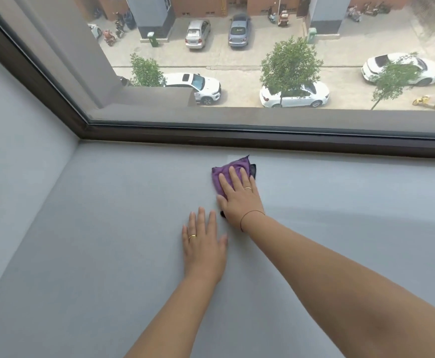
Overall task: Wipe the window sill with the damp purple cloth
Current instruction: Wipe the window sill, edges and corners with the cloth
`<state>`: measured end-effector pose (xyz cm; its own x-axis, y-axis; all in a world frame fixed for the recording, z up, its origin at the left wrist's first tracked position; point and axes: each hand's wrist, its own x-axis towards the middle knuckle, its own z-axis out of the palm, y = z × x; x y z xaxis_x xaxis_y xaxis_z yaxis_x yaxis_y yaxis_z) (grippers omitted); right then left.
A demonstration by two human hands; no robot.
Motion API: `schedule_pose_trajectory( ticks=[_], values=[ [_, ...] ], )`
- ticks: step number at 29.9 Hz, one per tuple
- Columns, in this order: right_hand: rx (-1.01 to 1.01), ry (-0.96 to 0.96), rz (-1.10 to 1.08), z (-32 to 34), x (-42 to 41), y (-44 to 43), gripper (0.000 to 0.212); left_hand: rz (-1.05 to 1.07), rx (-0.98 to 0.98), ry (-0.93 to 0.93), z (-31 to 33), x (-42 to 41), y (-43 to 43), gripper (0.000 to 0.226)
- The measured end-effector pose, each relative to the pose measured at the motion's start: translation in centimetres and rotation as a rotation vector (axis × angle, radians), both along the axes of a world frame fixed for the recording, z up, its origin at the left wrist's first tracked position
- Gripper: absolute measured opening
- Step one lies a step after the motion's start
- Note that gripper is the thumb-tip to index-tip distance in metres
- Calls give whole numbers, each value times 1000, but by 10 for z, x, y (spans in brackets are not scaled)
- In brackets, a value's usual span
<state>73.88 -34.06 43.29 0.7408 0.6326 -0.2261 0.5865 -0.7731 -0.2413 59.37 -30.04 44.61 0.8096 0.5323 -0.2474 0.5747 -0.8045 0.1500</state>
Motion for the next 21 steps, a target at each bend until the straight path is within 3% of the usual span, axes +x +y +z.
schedule_pose_trajectory(
  ticks=[4, 9, 13, 18, 21],
  values=[
    [-9, -41, 141, -4, 24, -45, 56, 24, -15, 44, -2, -6, -21, 64],
    [-49, -69, -162, 0, 71, -127, 56, 19, -101, 64, 1, -6, -15, 60],
    [-58, -49, -360, 4, 45, -117, 59, 78, -63, 47, 3, -12, -19, 62],
    [17, -9, 57, -1, -64, -61, 61, 140, 24, 45, 2, -36, -28, 62],
    [-1, 11, 274, -3, -87, -62, 60, 138, 51, 87, 1, -47, -33, 61]
  ],
)
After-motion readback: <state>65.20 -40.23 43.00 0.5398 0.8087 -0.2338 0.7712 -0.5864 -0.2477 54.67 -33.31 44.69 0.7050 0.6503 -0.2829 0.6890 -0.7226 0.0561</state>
